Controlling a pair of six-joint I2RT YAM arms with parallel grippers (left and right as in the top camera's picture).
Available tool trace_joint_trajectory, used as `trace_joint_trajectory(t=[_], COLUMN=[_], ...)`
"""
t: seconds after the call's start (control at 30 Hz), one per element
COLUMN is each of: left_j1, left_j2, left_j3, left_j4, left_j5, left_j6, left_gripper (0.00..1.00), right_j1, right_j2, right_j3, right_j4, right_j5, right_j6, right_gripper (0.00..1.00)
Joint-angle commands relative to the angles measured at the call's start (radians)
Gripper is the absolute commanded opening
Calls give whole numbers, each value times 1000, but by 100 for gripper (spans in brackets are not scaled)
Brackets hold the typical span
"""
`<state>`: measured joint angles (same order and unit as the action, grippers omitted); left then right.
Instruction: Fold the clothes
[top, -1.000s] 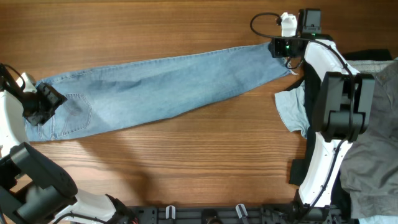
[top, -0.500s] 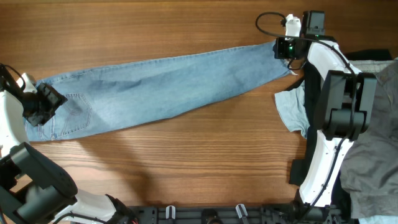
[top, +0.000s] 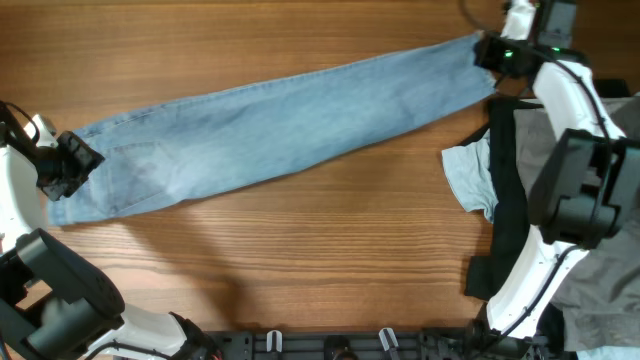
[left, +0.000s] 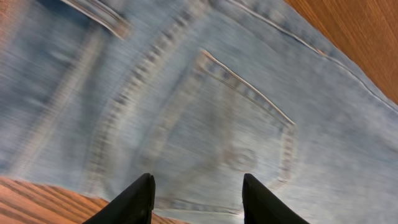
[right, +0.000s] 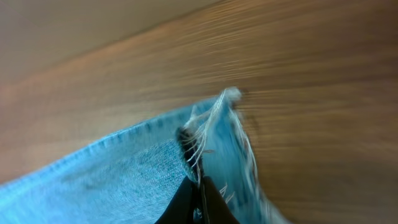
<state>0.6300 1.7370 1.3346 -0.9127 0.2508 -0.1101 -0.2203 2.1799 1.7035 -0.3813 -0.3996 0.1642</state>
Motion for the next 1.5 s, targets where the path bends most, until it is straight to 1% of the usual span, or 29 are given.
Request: trace_joint_trajectory(t=[0.0,0.07,0.1,0.13,0.17,0.2,0.23,0.27,0.3,0.4,0.47,0.5,0.63,0.73,0.87,0.9,0.93,1.0,1.07,1.1,1.17,1.23,1.3,1.4,1.47], left_j1=[-2,-2,-2,-2,-4,-8,-11,-15,-21,-45,-63,-68,-85,-85,-85,-85,-85,-85,-85,-85,-85,-84,-84,-81,-69], left_j2=[10,10,10,10,10,10,10,10,10,10,10,10,10,10,10,10,10,10,10,10,10,10,10,8,-10], left_j3=[5,5,5,5,5,5,5,5,5,5,5,5,5,5,5,5,5,5,5,5,5,5,5,5,11], left_j4=[3,3,3,3,3,2,-1,-1,-2,-12,-21,-24,-51,-72,-85,-88,-89,-90,-90,-90,-91,-91,-91,-92,-95], left_j5=[-10,-10,-10,-9,-9,-9,-9,-9,-9,-9,-9,-9,-9,-9,-9,-9,-8,-9,-9,-9,-9,-9,-10,-18,-20], left_j6=[-3,-3,-3,-3,-3,-3,-3,-3,-3,-3,-3,-3,-3,-3,-3,-3,-3,-3,-3,-3,-3,-3,-2,37,39], left_gripper=[33,25,23,22,23,30,45,48,51,52,54,54,54,54,53,53,52,52,51,50,49,46,43,42,37], right_j1=[-44,-43,-42,-40,-39,-39,-41,-43,-43,-43,-43,-43,-43,-43,-41,-35,-26,-15,-21,-32,-63,-97,-125,-155,-180], right_j2=[-22,-22,-21,-21,-21,-20,-20,-20,-14,32,79,97,147,173,204,211,214,215,213,210,196,171,130,44,-50], right_j3=[-4,-4,-6,-9,-10,-10,-10,-10,-10,-10,-10,-10,-10,-10,-10,-10,-10,-9,-4,2,18,40,66,113,132], right_j4=[-2,-23,-27,-27,-31,-38,-47,-59,-73,-95,-71,-63,-47,-8,16,19,17,16,21,20,19,17,-3,-55,-68], right_j5=[-5,0,14,29,65,97,120,135,151,198,220,220,137,113,-52,-111,-149,-148,-148,-153,-241,-401,-503,-512,-465], right_j6=[123,119,119,119,108,68,35,6,-43,-195,-249,-251,-304,-293,-295,-294,-294,-272,-166,-94,-22,-4,-4,-4,16], right_gripper=[4,4,9,27,63,72,76,76,76,81,84,84,82,82,80,75,60,33,21,5,4,4,4,4,4])
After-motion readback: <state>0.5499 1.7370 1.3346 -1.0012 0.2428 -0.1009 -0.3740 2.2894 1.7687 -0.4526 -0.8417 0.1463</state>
